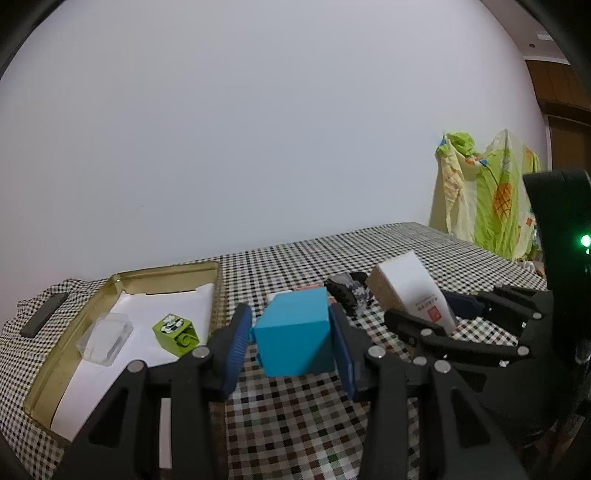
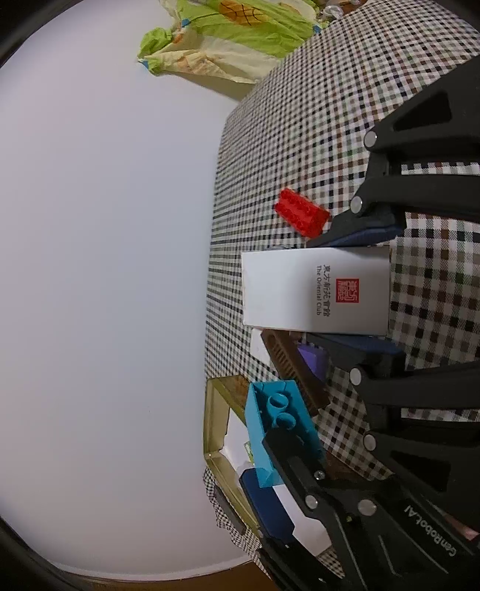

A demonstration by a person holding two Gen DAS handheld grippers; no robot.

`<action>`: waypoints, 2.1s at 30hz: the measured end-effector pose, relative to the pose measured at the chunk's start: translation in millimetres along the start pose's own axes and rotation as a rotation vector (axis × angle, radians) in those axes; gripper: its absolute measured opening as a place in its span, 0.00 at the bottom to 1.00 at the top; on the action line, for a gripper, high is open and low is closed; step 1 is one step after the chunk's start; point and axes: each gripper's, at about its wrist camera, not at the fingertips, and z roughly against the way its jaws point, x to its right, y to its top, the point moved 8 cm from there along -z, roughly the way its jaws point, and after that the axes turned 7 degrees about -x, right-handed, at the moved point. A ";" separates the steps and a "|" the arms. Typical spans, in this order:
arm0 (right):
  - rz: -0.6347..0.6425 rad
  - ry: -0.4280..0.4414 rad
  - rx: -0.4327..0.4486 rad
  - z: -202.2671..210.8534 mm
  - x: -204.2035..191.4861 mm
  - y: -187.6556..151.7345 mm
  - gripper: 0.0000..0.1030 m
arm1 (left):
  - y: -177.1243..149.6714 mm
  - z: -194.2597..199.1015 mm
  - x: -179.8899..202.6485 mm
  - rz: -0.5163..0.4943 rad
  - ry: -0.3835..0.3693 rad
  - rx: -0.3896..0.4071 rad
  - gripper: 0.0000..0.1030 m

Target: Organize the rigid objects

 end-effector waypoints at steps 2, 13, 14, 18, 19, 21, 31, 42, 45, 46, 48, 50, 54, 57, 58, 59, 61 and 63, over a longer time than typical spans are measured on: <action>-0.007 0.006 0.001 0.1 2.1 0.3 0.42 | -0.1 1.3 -1.9 0.004 0.003 0.005 0.40; -0.002 0.011 0.018 3.8 -1.9 0.7 0.42 | 0.4 7.5 -9.0 0.020 0.032 0.027 0.40; -0.002 0.012 0.021 4.7 -2.7 0.5 0.42 | 0.7 9.8 -9.5 0.020 0.036 0.037 0.40; -0.007 0.021 0.029 7.2 -3.9 0.3 0.42 | 1.8 17.5 -10.9 0.019 0.044 0.068 0.40; -0.008 0.026 0.033 8.3 -5.1 0.4 0.42 | 2.1 18.1 -11.5 0.021 0.043 0.070 0.40; -0.003 0.031 0.036 9.0 -7.4 0.4 0.42 | 2.2 19.1 -14.8 0.032 0.049 0.074 0.40; 0.023 0.049 0.040 8.8 -21.0 0.1 0.42 | 3.0 27.3 -30.6 0.064 0.062 0.101 0.40; 0.047 0.074 0.034 6.1 -31.9 1.0 0.42 | 4.2 38.0 -43.9 0.087 0.076 0.121 0.40; 0.064 0.095 0.031 6.1 -42.8 1.4 0.42 | 4.8 47.8 -55.0 0.095 0.091 0.139 0.40; 0.067 0.106 0.031 5.4 -46.0 2.2 0.42 | 4.9 50.4 -61.3 0.104 0.095 0.140 0.40; 0.081 0.123 0.029 3.5 -54.3 4.8 0.42 | 5.1 51.9 -72.1 0.117 0.104 0.134 0.40; 0.095 0.141 0.027 1.6 -63.7 9.2 0.42 | 4.1 52.1 -87.9 0.134 0.131 0.126 0.40; 0.120 0.194 0.014 -5.8 -80.6 17.6 0.42 | 1.9 47.6 -119.9 0.165 0.172 0.094 0.40; 0.136 0.232 0.003 -10.0 -95.9 23.8 0.42 | -0.7 39.9 -146.5 0.178 0.221 0.048 0.40; 0.138 0.248 -0.003 -11.7 -99.9 25.5 0.42 | -1.5 37.8 -152.8 0.183 0.223 0.038 0.40; 0.142 0.264 -0.012 -13.8 -105.4 27.2 0.42 | -2.6 35.6 -157.4 0.186 0.227 0.027 0.40; 0.153 0.290 -0.022 -14.8 -115.0 29.1 0.42 | -4.4 31.9 -166.4 0.182 0.253 0.006 0.40; 0.176 0.316 -0.034 -17.1 -128.2 31.7 0.42 | -6.8 27.6 -173.5 0.171 0.271 -0.015 0.40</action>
